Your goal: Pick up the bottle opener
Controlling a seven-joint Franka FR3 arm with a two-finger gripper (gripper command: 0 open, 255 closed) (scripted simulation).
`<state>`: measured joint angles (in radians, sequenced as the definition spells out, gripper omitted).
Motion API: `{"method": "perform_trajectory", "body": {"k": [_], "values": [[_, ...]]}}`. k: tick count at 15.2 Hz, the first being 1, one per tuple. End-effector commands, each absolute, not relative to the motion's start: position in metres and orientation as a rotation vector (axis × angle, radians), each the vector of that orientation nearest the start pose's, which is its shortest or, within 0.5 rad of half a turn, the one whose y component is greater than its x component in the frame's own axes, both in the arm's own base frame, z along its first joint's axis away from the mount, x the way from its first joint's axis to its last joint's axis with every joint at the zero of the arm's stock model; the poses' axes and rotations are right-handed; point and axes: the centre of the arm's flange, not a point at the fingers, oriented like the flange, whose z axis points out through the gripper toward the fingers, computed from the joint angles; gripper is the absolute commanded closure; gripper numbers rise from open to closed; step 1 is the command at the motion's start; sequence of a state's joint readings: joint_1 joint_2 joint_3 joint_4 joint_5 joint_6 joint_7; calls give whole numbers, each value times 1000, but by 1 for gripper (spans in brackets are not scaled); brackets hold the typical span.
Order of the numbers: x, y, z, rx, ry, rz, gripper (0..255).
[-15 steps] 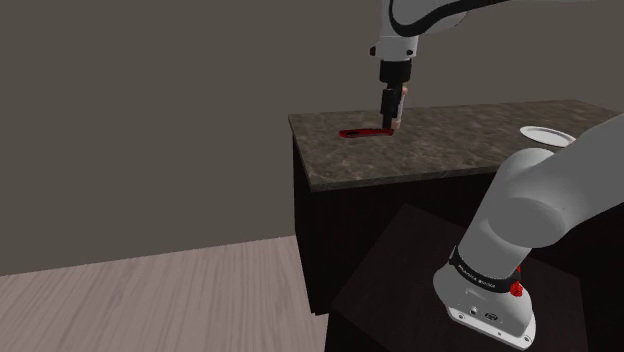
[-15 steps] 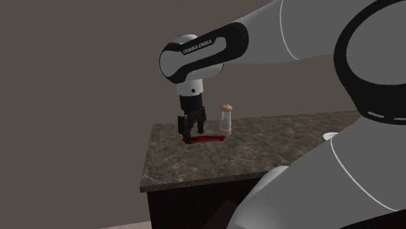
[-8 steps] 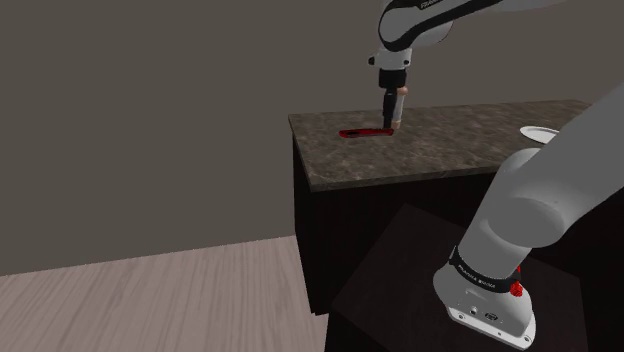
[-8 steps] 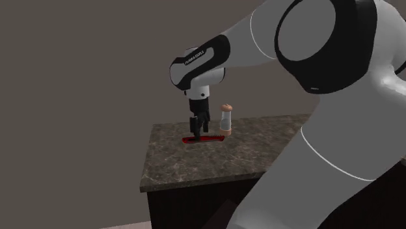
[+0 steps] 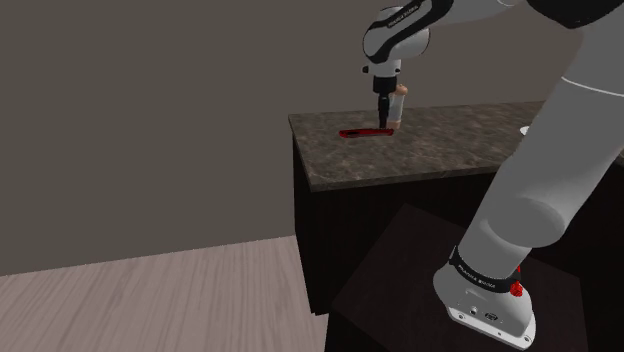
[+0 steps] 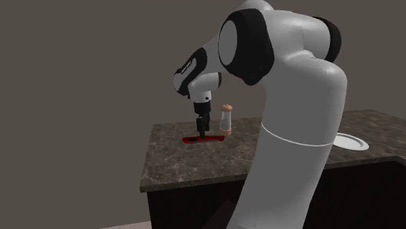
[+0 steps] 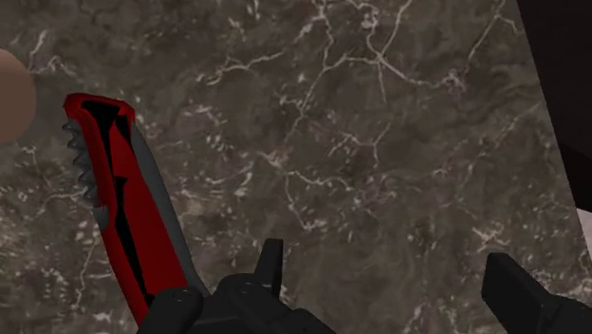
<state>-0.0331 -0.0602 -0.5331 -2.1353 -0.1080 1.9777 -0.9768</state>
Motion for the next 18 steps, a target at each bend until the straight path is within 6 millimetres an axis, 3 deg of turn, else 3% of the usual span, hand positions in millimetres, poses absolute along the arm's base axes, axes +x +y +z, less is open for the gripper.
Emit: {"method": "perform_trajectory", "body": {"k": [1,11,18], "values": [[449,-304,411,-3014,-766,192,0],[531,-392,358,-2936,-1008,202,0],[533,-394,325,-2934,-1014,203,0]]}}
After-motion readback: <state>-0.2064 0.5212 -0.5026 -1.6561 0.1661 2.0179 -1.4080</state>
